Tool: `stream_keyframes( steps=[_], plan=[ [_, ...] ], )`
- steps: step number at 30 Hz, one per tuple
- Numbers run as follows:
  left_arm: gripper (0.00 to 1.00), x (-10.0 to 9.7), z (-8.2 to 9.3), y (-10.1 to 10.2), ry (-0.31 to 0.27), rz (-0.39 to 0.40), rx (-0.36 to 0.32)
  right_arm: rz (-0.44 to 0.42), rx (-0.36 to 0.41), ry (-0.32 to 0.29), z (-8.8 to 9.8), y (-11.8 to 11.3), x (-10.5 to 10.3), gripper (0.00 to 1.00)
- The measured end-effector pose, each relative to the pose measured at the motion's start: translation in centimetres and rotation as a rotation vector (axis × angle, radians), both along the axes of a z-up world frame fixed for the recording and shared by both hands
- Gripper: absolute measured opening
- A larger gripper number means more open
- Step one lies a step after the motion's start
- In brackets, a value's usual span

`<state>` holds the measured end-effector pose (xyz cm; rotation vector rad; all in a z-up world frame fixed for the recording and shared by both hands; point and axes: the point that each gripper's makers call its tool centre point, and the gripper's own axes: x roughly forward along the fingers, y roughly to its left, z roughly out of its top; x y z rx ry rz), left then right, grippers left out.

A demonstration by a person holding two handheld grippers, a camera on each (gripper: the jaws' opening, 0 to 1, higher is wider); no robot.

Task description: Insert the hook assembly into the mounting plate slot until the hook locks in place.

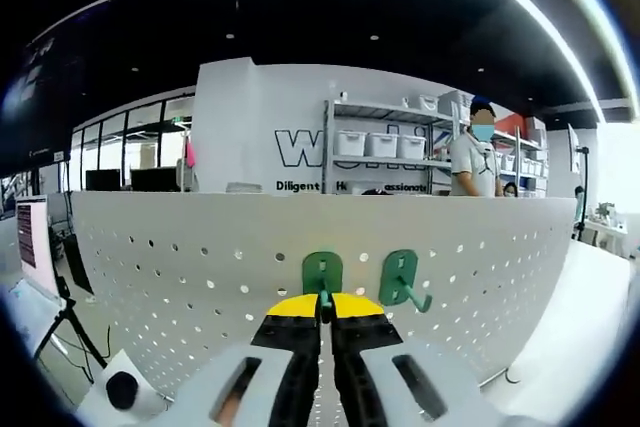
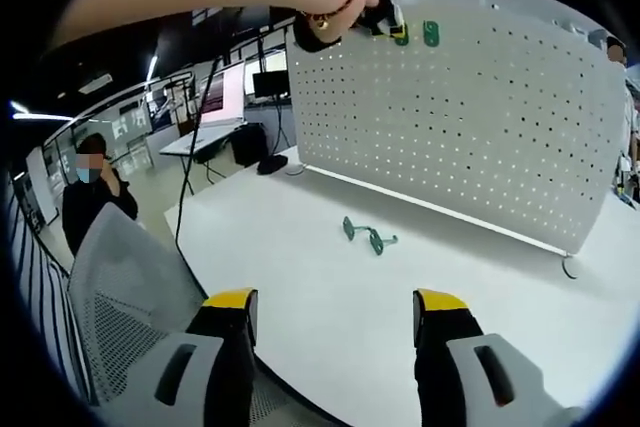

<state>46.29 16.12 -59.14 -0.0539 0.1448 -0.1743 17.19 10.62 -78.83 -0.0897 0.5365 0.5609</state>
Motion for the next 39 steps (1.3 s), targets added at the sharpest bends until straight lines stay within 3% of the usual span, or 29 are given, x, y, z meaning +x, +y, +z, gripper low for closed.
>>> stream_keyframes(
  steps=[2, 4, 9, 13, 22, 30, 34, 39],
  plan=[
    [0.04, -0.2, -0.6, 0.0, 0.039, -0.018, 0.002, -0.001, -0.005, 0.0, 0.0, 0.0, 0.0, 0.6],
    [0.07, -0.3, -0.6, 0.2, 0.035, -0.022, 0.033, 0.001, -0.016, -0.002, -0.1, -0.1, -0.1, 0.6],
    [0.28, -1.0, -0.1, 0.1, 0.056, -0.079, 0.002, -0.007, -0.034, -0.007, -0.1, -0.2, -0.1, 0.6],
    [0.36, -1.8, 0.5, 0.8, 0.055, -0.105, 0.011, -0.007, -0.048, -0.011, -0.2, -0.3, -0.1, 0.6],
    [0.45, -3.6, 2.1, 3.6, 0.076, -0.16, -0.02, -0.016, -0.057, -0.007, -0.4, -0.4, -0.1, 0.6],
    [0.51, -6.8, -0.6, 6.1, 0.151, -0.175, -0.019, -0.011, -0.069, -0.016, -0.4, -0.2, -0.2, 0.59],
    [0.52, -9.2, -2.7, 7.5, 0.209, -0.184, -0.015, -0.011, -0.075, -0.022, -0.4, -0.2, -0.1, 0.59],
    [0.52, -12.1, -4.2, 8.7, 0.238, -0.2, 0.009, -0.012, -0.085, -0.03, -0.4, -0.3, -0.2, 0.59]
  ],
)
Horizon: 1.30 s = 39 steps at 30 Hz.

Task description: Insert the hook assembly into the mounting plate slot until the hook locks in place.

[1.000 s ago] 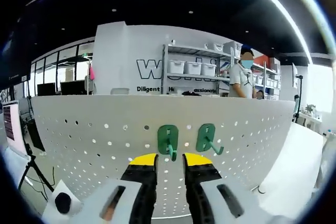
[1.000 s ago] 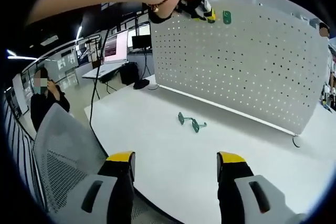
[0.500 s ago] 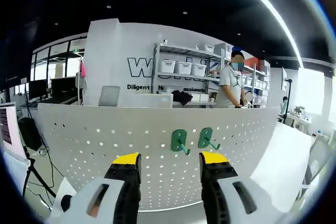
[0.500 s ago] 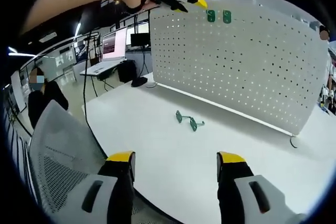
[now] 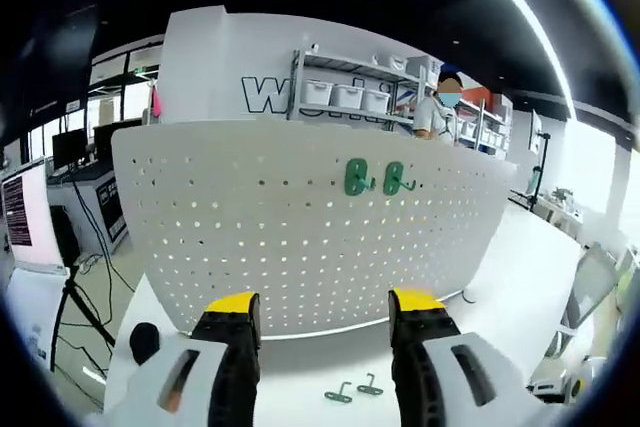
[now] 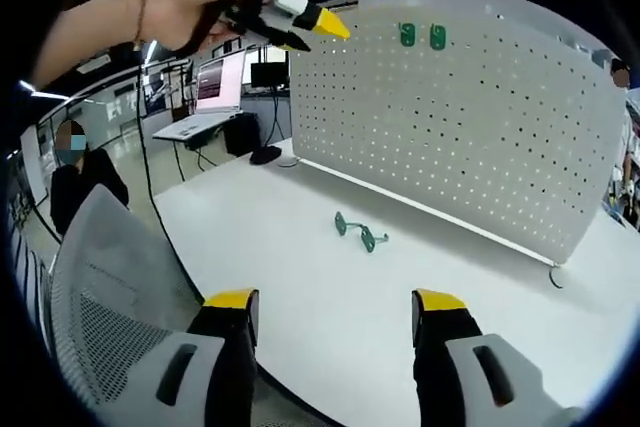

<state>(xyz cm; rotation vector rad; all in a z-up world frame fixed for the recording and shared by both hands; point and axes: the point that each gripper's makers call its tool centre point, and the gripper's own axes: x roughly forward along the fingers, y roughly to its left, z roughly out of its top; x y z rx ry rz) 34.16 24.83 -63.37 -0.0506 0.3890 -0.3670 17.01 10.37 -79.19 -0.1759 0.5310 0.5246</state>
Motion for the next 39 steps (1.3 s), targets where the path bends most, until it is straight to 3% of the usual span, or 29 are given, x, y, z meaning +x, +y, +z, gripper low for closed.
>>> stream_keyframes(
  steps=[5, 9, 12, 21, 27, 31, 39],
  plan=[
    [0.55, -2.7, -1.7, 1.3, 0.061, -0.009, -0.023, -0.001, -0.006, -0.004, 0.0, 0.0, 0.1, 0.59],
    [0.6, -4.9, -4.1, 2.7, 0.118, -0.044, 0.019, 0.021, -0.024, -0.004, -0.2, 0.4, -0.1, 0.59],
    [0.65, -6.7, -5.6, 3.4, 0.169, -0.036, -0.054, 0.03, -0.037, -0.003, -0.3, 0.5, -0.2, 0.59],
    [0.79, -11.7, -10.1, 3.3, 0.261, -0.087, -0.061, 0.046, -0.05, -0.011, -0.2, 0.5, -0.2, 0.57],
    [0.85, -13.9, -11.2, 3.1, 0.294, -0.095, -0.084, 0.047, -0.055, -0.007, -0.4, 0.6, -0.2, 0.57],
    [0.87, -14.9, -11.6, 2.8, 0.306, -0.107, -0.111, 0.081, -0.05, 0.023, -0.8, 1.1, -0.8, 0.48],
    [0.93, -16.3, -12.4, 2.2, 0.334, -0.132, -0.138, 0.064, -0.061, 0.028, -0.9, 0.9, -0.7, 0.48]
  ],
)
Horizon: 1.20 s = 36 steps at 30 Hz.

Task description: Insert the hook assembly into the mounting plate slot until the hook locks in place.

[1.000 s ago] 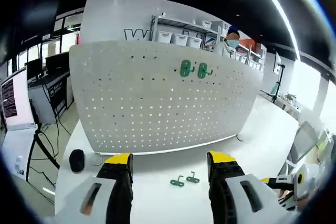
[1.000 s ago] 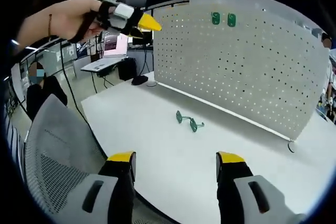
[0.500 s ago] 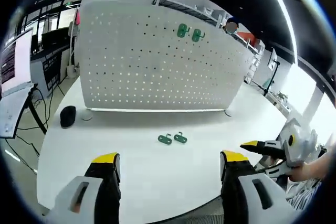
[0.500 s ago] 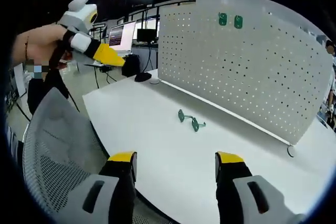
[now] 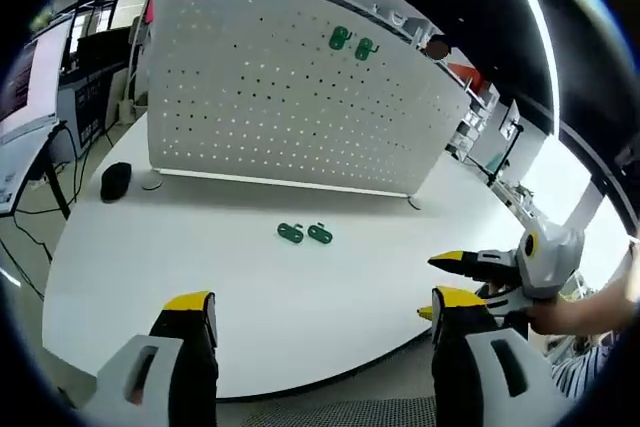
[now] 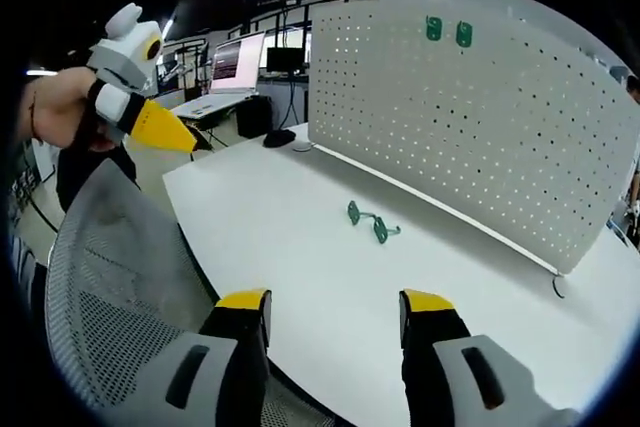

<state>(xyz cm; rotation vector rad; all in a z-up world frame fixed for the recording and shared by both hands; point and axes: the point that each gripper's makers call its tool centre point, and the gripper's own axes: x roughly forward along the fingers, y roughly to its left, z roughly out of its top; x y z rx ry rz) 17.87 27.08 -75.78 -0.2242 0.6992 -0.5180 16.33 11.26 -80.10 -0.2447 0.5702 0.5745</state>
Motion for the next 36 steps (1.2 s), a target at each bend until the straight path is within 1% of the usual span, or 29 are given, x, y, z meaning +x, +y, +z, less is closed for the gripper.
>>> stream_keyframes(
  steps=[1, 3, 7, 11, 13, 15, 17, 19, 22, 29, 32, 36],
  plan=[
    [0.94, -0.2, -0.3, -0.1, 0.004, -0.018, 0.015, -0.002, -0.003, 0.001, 0.0, 0.0, 0.0, 0.48],
    [0.94, -0.2, -0.5, -0.1, 0.012, -0.024, 0.014, -0.006, -0.004, 0.01, -0.2, -0.1, 0.0, 0.48],
    [0.95, -0.3, -0.9, -0.4, 0.028, -0.026, -0.022, -0.017, -0.002, 0.036, -0.6, -0.3, 0.0, 0.48],
    [0.97, -0.8, -2.1, -1.1, 0.051, -0.049, -0.039, -0.02, 0.011, 0.06, -0.8, -0.4, 0.0, 0.48],
    [0.97, -1.1, -2.5, -1.2, 0.07, -0.056, -0.049, -0.027, 0.038, 0.09, -0.8, -0.3, 0.1, 0.48],
    [0.97, -1.2, -2.6, -1.0, 0.073, -0.057, -0.058, -0.062, 0.06, 0.126, -1.1, -0.4, 0.3, 0.47],
    [0.97, -1.1, -2.7, -0.7, 0.073, -0.057, -0.065, -0.068, 0.075, 0.16, -1.6, -0.3, 0.5, 0.45],
    [0.96, -1.1, -2.9, -0.5, 0.08, -0.058, -0.067, -0.08, 0.098, 0.182, -1.9, -0.2, 0.8, 0.43],
    [0.96, -1.0, -3.4, -0.1, 0.097, -0.058, -0.076, -0.095, 0.11, 0.194, -2.2, 0.0, 1.5, 0.43],
    [0.95, -1.2, -3.9, 0.2, 0.105, -0.073, -0.082, -0.114, 0.139, 0.225, -3.3, 1.3, 3.1, 0.4],
    [0.95, -1.3, -4.2, 0.4, 0.114, -0.075, -0.086, -0.12, 0.15, 0.238, -3.7, 2.3, 4.0, 0.39],
    [0.95, -1.4, -4.2, 0.4, 0.106, -0.084, -0.084, -0.12, 0.163, 0.247, -4.1, 4.0, 5.4, 0.38]
  ],
)
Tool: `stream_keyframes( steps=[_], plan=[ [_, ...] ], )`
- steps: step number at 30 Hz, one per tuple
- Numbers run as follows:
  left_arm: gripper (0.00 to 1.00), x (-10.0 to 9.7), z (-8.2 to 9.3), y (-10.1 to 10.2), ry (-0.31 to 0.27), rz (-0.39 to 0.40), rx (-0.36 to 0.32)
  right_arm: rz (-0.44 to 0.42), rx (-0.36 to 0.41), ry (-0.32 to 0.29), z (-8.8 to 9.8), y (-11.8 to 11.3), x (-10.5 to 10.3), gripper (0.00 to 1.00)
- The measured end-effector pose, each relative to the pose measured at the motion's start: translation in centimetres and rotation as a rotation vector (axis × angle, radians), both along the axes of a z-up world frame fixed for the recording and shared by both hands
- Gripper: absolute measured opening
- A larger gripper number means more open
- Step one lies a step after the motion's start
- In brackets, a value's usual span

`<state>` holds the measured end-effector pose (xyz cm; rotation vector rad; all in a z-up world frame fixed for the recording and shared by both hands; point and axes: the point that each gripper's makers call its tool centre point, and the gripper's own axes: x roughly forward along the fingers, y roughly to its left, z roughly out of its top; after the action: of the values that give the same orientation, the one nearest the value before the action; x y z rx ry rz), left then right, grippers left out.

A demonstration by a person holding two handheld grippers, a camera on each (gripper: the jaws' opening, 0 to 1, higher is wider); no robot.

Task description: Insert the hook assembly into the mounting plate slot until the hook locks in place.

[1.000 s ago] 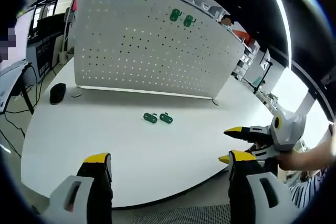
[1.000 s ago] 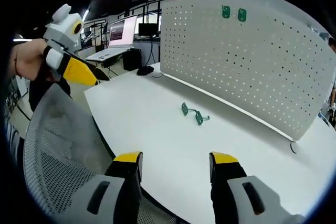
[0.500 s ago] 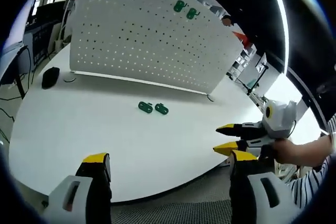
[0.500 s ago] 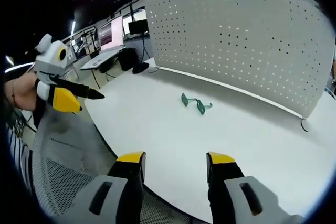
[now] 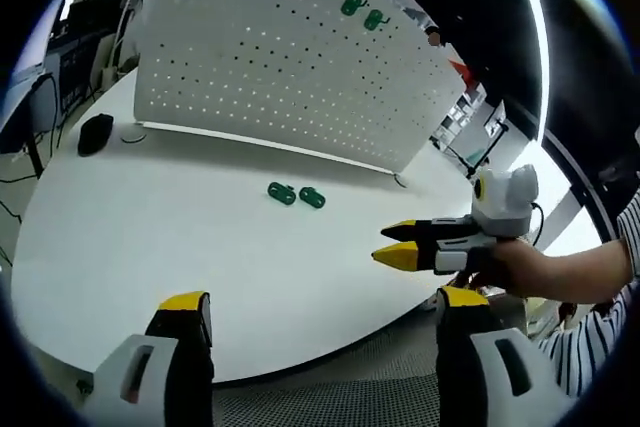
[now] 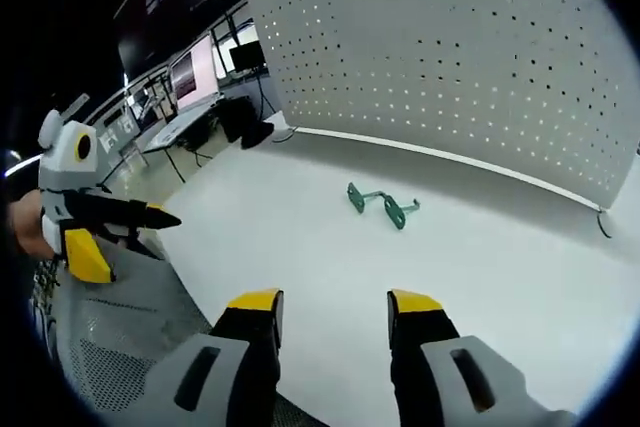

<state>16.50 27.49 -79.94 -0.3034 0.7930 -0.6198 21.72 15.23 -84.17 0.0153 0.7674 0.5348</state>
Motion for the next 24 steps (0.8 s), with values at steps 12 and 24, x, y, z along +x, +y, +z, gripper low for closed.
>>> stream_keyframes(
  steps=[12, 24],
  plan=[
    [0.94, 0.7, -0.1, 0.9, 0.013, 0.032, -0.041, -0.028, 0.05, 0.023, -1.1, 3.9, 4.9, 0.37],
    [0.93, 0.8, -0.2, 1.0, 0.038, 0.025, -0.06, -0.081, 0.085, 0.076, -3.2, 6.0, 8.9, 0.36]
  ],
)
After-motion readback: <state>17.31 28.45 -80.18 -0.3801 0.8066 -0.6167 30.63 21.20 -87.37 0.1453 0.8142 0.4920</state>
